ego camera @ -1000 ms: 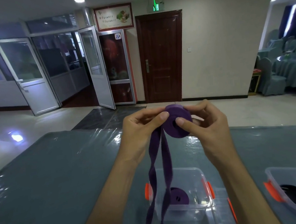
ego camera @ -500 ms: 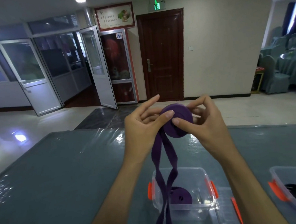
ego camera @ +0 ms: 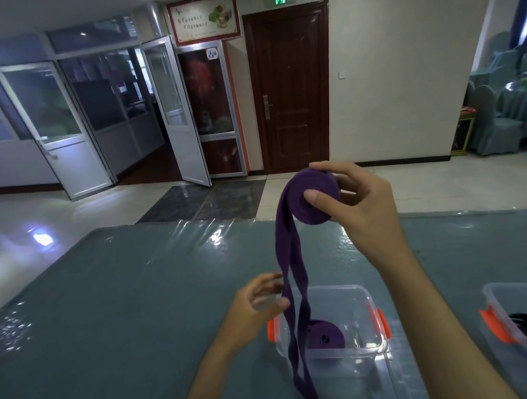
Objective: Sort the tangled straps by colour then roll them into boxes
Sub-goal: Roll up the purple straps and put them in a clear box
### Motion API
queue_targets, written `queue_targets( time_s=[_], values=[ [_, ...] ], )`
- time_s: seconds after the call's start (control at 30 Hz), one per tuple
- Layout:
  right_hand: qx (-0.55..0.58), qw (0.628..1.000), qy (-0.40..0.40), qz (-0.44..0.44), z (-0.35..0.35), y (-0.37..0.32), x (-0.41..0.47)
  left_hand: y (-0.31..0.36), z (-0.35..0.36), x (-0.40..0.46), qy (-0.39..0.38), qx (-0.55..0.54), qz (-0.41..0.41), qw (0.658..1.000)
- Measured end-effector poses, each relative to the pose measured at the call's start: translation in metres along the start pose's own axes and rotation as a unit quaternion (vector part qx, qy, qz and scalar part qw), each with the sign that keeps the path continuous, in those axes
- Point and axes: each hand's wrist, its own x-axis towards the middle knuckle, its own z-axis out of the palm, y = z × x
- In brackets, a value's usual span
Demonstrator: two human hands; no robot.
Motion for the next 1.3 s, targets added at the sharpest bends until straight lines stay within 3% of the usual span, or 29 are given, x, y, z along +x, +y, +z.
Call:
queue_targets(
  time_s=[0.1, 0.23, 0.43, 0.77, 0.87, 1.1, 1.17, 1.3],
  values=[
    [0.005, 1.000, 0.002, 0.006, 0.005, 0.000, -0.001, -0.059, -0.002, -0.009, -0.008, 0.024, -0.065, 0.998],
    [0.018, 1.000, 0.001, 0.013, 0.011, 0.000, -0.004, -0.131, 0.007, -0.023, -0.092, 0.076, -0.156, 0.980],
    [0.016, 1.000, -0.002, 0.023, 0.018, -0.004, -0.010, -0.201, 0.039, -0.038, -0.125, 0.106, -0.190, 0.968],
    [0.002, 0.999, 0.018, 0.037, 0.003, -0.006, -0.022, -0.301, 0.050, -0.055, 0.001, 0.029, -0.211, 0.977],
    [-0.010, 0.999, 0.024, 0.042, -0.002, -0.003, -0.023, -0.286, 0.037, -0.064, 0.088, -0.011, -0.242, 0.966],
    [-0.046, 0.996, 0.051, 0.052, -0.002, 0.015, -0.025, -0.272, -0.002, -0.075, 0.255, 0.046, -0.227, 0.939],
    [-0.040, 0.996, 0.062, 0.057, -0.002, 0.019, -0.025, -0.272, -0.012, -0.073, 0.254, 0.038, -0.236, 0.937],
    [-0.042, 0.995, 0.063, 0.060, 0.000, 0.024, -0.026, -0.273, -0.025, -0.070, 0.166, 0.069, -0.242, 0.953]
  ],
)
